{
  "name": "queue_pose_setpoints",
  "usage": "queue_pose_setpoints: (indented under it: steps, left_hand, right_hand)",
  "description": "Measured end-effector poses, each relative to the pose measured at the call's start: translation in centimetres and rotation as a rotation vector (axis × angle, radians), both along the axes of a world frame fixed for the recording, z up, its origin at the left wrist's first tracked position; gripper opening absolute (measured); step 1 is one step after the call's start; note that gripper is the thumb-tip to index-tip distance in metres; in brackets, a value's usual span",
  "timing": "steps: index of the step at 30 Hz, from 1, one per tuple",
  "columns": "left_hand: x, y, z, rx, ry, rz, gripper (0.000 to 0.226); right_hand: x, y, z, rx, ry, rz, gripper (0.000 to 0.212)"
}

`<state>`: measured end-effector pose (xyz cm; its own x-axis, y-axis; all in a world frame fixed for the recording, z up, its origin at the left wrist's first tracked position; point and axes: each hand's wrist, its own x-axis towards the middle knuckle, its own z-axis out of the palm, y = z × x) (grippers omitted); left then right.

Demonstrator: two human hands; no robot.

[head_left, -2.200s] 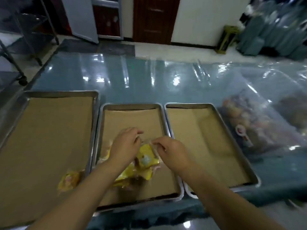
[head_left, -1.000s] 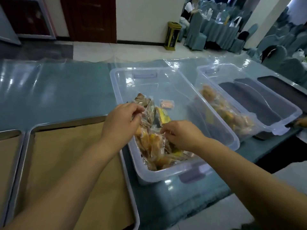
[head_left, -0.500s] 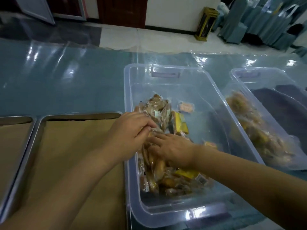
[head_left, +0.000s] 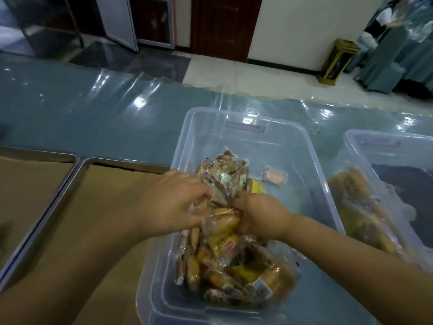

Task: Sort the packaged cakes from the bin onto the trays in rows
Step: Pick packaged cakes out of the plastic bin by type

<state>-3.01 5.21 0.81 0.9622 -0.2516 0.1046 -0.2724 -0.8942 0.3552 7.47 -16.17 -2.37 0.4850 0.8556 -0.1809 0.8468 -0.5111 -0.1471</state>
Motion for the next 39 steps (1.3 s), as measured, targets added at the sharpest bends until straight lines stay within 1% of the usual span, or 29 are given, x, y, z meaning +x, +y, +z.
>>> queue_pose_setpoints:
  steps: [2,3,4,5,8,10,12,14,15,17,20,22,24,27,28,30,32,33,36,39]
  left_hand:
    - [0.2,-0.9,0.0,0.022,0.117,-0.005,0.074]
    - [0.4,-1.7,0.0,-0.012,0.178,0.001,0.084]
    - [0.7,-2.5,0.1,-0.064,0.222,0.009,0.089]
    - [1.1,-3.3,0.2,-0.117,0.235,0.02,0.087]
    - [2.3,-4.7,0.8,-0.212,0.144,0.094,0.061]
    - [2.9,-4.4,1.3,-0.215,0.095,0.173,0.048]
    - [3.4,-3.5,1.8,-0.204,0.056,0.246,0.037]
    - [4.0,-2.5,2.1,-0.147,-0.023,0.319,0.033]
    - [4.3,-2.0,2.1,-0.111,-0.074,0.351,0.031]
    - [4.8,-1.3,1.9,-0.072,-0.149,0.388,0.028]
    - [5.2,-1.1,1.1,-0.042,-0.162,0.377,0.027]
    - [5.4,-0.9,0.6,-0.028,-0.161,0.371,0.025]
    - [5.5,-0.7,0.3,-0.063,-0.167,0.374,0.025]
    - [5.5,-0.5,0.0,-0.149,-0.186,0.397,0.03]
    - [5.5,-0.4,0.0,-0.17,-0.184,0.399,0.032]
    - [5.4,-0.3,-0.1,-0.219,-0.17,0.41,0.035]
    - [5.3,-0.2,-0.3,-0.291,-0.191,0.426,0.035]
    - [5.2,-0.2,-0.3,-0.31,-0.212,0.433,0.034]
    - [5.1,-0.2,-0.6,-0.344,-0.234,0.456,0.035]
    - [5.0,-0.1,-1.0,-0.385,-0.247,0.515,0.038]
  right_hand:
    - [0.3,-1.0,1.1,0.122,0.03,-0.086,0.04]
    - [0.4,-1.4,1.6,0.18,0.035,-0.099,0.038]
    - [0.4,-1.6,2.0,0.236,0.047,-0.102,0.037]
    - [0.4,-1.7,2.3,0.292,0.065,-0.101,0.035]
    - [1.0,-1.5,3.0,0.395,0.076,-0.134,0.035]
    - [2.0,-1.2,3.4,0.428,0.127,-0.172,0.04]
    - [3.5,-1.0,3.5,0.458,0.221,-0.201,0.049]
    - [5.7,-0.9,3.3,0.412,0.222,-0.259,0.057]
    - [6.9,-0.9,3.1,0.341,0.179,-0.294,0.056]
    - [8.9,-0.7,2.5,0.137,0.068,-0.32,0.045]
    - [10.0,-0.1,0.4,-0.169,0.011,-0.223,0.031]
    - [9.9,0.3,-1.4,-0.317,0.01,-0.157,0.033]
    - [9.6,0.4,-3.0,-0.433,-0.024,-0.077,0.04]
    - [9.4,0.3,-4.5,-0.54,-0.181,0.095,0.044]
    - [9.5,0.3,-4.8,-0.568,-0.216,0.113,0.044]
    - [9.9,0.3,-4.8,-0.621,-0.247,0.071,0.041]
    - [10.3,0.3,-4.5,-0.648,-0.288,0.029,0.034]
    - [10.6,0.3,-4.4,-0.622,-0.313,0.009,0.029]
    - [11.1,0.9,-3.9,-0.4,-0.379,-0.055,0.02]
    - [11.1,1.6,-3.2,-0.174,-0.452,0.054,0.01]
